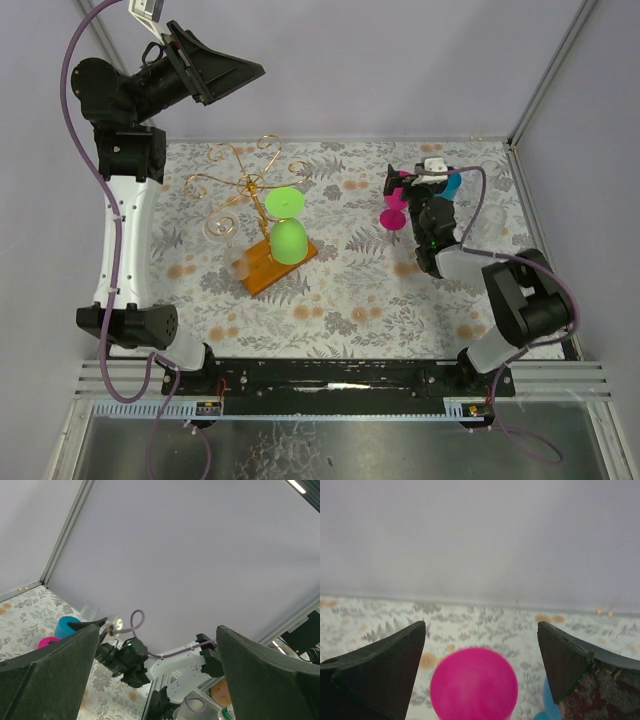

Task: Take the wine glass off the wine glass rack

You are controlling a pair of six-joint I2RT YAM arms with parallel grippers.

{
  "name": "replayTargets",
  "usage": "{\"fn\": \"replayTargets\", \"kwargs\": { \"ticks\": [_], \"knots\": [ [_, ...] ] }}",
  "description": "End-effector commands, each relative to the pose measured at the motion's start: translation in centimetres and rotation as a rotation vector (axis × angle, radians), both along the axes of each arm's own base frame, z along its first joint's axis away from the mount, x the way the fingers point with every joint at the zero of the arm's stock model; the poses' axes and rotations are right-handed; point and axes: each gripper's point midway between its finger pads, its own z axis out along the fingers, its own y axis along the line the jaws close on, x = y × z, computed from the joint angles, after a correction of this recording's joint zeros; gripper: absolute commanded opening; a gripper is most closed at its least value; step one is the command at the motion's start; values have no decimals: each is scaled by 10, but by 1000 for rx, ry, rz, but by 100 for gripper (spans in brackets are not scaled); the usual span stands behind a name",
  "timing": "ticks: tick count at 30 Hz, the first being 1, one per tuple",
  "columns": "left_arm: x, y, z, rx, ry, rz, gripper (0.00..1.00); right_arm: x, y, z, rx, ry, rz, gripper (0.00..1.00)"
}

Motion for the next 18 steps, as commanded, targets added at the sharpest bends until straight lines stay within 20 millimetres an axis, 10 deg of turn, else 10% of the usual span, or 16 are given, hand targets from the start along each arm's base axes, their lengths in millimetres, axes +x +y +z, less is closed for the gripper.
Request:
{"fn": "replayTargets", "kwargs": {
  "ticks": [1,7,14,18],
  "knots": [
    [-7,2,7,6,-62,-1,100,-21,-8,90,50,-201,2,99],
    [26,26,6,21,-99,108,100,-43,-1,157,114,-153,92,99],
    [82,97,-18,25,8,247,100,-71,76,227,260,303,500,100],
    [101,136,-39,25,74,312,99,-97,117,227,427,562,709,88]
  ]
}}
